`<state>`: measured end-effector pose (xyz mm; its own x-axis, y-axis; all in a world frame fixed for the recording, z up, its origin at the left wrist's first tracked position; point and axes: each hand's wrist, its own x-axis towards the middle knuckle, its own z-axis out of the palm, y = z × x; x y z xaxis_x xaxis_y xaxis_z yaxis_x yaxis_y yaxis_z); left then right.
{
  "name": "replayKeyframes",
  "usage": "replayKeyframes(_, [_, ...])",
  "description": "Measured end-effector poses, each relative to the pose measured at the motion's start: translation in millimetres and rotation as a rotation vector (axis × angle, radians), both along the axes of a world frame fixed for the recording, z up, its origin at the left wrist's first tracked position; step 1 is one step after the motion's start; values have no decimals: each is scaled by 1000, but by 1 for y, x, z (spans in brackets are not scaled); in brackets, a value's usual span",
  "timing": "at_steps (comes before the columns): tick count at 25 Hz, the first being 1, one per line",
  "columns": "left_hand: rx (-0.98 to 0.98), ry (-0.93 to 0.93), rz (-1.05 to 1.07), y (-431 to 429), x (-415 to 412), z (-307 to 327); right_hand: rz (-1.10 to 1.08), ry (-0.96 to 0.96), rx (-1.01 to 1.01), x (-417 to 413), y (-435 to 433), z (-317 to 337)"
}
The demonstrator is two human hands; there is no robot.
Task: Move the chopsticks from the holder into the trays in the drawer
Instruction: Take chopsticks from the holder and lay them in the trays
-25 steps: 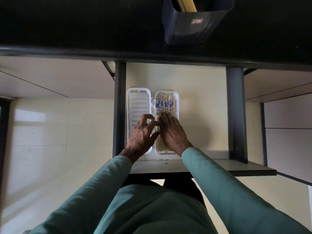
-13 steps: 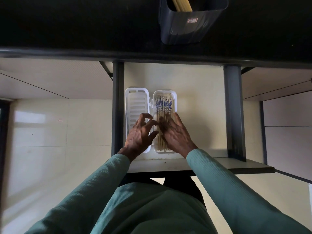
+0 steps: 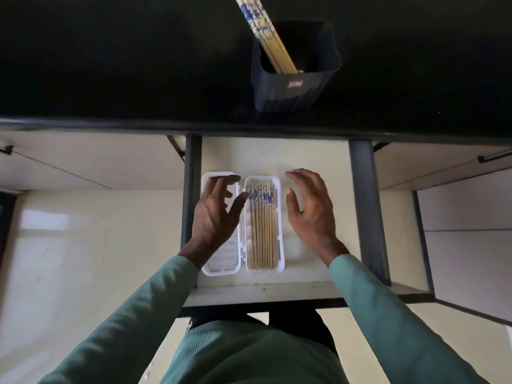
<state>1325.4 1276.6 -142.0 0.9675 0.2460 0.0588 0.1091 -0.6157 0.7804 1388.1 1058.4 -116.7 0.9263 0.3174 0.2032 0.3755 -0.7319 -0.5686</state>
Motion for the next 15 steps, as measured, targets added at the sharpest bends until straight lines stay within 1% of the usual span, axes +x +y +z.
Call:
replayKeyframes(3, [-152,-117,136,11,52,48,-84,-57,221,48,9,52])
replayKeyframes(5, [-196,-158,210,15,87,80,-64,-119,307,83,20,88])
replayKeyframes(7, [-190,-144,230,13,122,109,-15,-145,338,123,36,117])
replayKeyframes(9, [-93,-132,219,5,152,130,19,-82,263,166,56,139])
replayKeyframes(10, [-23,-118,205,0,163,137,39,-21,175,186,66,147])
replayKeyframes(12, [98,-23,172,-7,178,144,91,113,-42,220,82,155])
replayKeyframes(14, [155,63,160,-7,181,144,152,238,-218,246,92,155])
replayKeyframes(15, [178,71,153,-7,181,143,184,300,-277,256,96,153])
